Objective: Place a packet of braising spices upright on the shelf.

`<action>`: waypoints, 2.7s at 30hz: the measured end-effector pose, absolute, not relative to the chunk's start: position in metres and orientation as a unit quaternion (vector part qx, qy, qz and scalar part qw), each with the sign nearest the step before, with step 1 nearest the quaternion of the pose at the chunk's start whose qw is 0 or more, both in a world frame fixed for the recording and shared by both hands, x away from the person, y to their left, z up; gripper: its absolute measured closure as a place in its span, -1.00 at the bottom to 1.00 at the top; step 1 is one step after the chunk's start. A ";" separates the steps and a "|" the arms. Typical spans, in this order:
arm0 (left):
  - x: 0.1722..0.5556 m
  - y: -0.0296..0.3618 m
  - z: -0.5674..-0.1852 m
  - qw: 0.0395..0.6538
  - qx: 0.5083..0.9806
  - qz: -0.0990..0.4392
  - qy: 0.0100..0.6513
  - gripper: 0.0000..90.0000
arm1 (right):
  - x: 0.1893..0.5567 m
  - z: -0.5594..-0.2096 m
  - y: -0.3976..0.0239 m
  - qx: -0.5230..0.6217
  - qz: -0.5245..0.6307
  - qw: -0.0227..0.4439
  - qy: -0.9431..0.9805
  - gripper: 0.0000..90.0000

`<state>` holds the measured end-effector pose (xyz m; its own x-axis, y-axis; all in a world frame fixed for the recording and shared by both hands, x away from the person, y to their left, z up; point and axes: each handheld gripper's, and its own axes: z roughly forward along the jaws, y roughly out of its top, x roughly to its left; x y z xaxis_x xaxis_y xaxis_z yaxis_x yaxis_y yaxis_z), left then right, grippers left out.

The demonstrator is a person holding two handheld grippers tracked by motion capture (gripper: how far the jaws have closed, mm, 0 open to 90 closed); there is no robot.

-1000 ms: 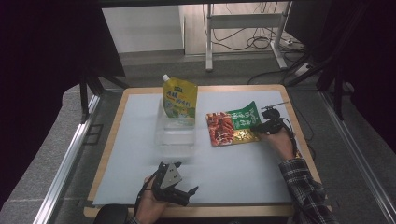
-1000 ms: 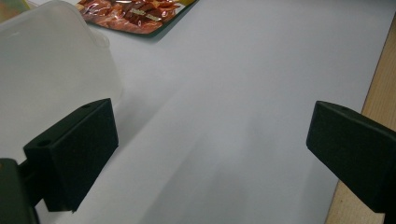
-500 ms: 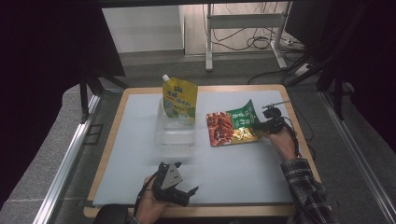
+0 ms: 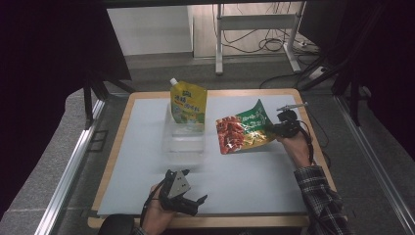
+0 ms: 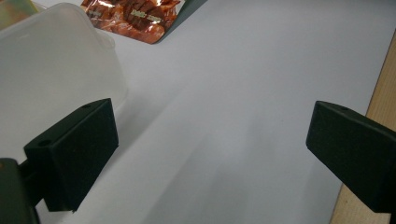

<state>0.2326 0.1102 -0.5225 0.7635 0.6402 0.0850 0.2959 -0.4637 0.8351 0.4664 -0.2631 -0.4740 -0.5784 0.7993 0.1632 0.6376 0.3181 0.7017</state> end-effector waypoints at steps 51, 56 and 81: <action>0.233 0.114 -0.520 0.445 0.822 0.199 0.294 -0.93 | 0.449 -0.362 -0.199 0.334 0.460 0.134 0.812 0.98; 0.233 0.114 -0.520 0.444 0.823 0.199 0.294 -0.93 | 0.445 -0.354 -0.197 0.326 0.457 0.146 0.815 0.98; 0.232 0.114 -0.520 0.450 0.819 0.201 0.293 -0.93 | 0.431 -0.324 -0.186 0.281 0.482 0.121 0.821 0.98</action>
